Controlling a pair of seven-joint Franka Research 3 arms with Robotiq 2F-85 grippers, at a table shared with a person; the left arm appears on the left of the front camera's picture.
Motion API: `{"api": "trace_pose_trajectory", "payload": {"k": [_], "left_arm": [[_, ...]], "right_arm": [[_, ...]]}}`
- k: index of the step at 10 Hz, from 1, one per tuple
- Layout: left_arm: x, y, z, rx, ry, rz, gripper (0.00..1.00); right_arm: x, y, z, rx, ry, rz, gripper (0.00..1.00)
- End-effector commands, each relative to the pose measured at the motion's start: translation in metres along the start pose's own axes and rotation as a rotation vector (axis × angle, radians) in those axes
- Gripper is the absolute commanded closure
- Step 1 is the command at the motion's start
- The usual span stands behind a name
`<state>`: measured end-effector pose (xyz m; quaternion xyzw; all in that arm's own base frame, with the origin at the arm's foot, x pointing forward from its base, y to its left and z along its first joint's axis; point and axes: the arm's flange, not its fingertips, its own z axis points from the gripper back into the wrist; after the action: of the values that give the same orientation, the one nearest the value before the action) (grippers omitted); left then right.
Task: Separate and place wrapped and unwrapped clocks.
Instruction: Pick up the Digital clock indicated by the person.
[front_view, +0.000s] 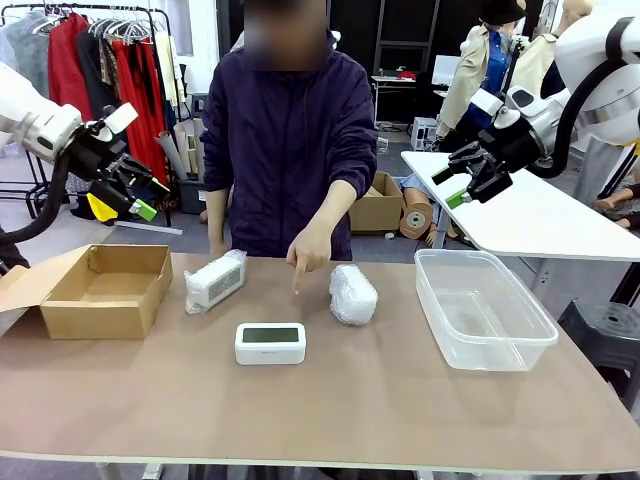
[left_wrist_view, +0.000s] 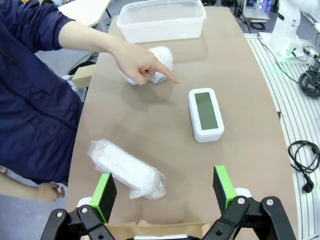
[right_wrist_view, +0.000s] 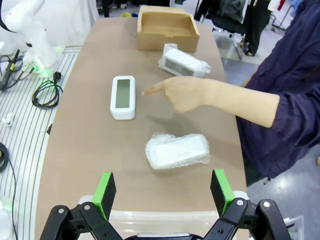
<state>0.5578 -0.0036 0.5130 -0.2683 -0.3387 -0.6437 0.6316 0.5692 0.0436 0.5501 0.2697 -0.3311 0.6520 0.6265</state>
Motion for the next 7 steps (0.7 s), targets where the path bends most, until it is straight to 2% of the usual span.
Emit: {"api": "trace_pose_trajectory", "payload": {"k": [1, 7], "left_arm": [[0.0011, -0.0009, 0.0023, 0.004, -0.003, -0.008, 0.0], [0.0, 0.0, 0.0, 0.0, 0.0, 0.0, 0.0]], "right_arm": [[0.0003, 0.0001, 0.0, 0.0, -0.002, 0.001, 0.0], [0.0003, 0.0001, 0.0, 0.0, -0.002, 0.001, 0.0]]}}
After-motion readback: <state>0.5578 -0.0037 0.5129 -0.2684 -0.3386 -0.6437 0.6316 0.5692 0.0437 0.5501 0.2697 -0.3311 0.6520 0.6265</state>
